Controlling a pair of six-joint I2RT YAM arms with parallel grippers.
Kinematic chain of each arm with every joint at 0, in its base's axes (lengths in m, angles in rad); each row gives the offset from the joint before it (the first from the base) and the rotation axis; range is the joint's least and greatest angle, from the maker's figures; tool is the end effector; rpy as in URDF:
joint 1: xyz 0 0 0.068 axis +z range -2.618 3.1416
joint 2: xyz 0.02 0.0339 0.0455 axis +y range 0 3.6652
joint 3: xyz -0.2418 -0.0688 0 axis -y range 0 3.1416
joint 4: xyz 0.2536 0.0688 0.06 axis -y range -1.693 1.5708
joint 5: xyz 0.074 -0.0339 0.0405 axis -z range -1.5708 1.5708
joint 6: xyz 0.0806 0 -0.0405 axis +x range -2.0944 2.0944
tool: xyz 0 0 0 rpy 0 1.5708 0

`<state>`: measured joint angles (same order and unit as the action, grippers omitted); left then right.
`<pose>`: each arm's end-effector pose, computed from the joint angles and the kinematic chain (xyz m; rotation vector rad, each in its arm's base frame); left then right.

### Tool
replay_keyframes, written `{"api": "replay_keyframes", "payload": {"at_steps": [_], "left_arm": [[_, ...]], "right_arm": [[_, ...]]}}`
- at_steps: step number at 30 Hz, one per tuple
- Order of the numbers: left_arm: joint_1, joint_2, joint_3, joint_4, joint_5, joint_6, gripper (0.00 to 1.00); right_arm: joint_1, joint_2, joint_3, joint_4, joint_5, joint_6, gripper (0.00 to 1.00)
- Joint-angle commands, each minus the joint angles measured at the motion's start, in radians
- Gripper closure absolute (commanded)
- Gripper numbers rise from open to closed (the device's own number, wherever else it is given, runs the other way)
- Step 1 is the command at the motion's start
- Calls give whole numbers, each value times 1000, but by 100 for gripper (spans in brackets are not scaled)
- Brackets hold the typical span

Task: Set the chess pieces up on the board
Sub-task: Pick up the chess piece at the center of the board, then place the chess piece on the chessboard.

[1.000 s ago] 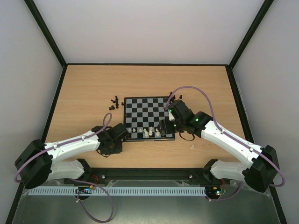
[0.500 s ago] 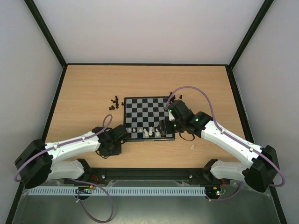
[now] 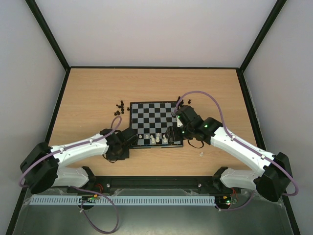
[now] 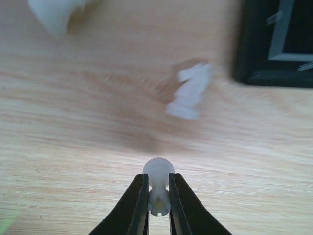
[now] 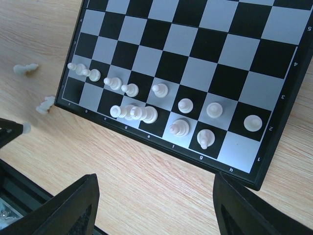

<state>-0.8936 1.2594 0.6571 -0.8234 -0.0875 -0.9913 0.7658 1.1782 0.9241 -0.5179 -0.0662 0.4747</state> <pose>0.1378 -0.1602 0.0968 -0.1552 2.9801 -0.0987 0.2116 0.2109 0.2235 -0.3886 2.4152 0.6660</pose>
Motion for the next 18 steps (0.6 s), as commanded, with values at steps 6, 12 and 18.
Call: {"api": "replay_keyframes", "payload": {"at_steps": [6,12,18], "left_arm": [[-5,156,370,-150,-89,151,92],[5,299,428,-77,-67,235,92],[38,346,439,-26,-46,279,92]], "right_arm": [[-4,-25,-7,-16,18,-7,36],[-3,-25,-3,-22,28,-6,36],[-4,-30,-4,-23,30,-5,36]]}}
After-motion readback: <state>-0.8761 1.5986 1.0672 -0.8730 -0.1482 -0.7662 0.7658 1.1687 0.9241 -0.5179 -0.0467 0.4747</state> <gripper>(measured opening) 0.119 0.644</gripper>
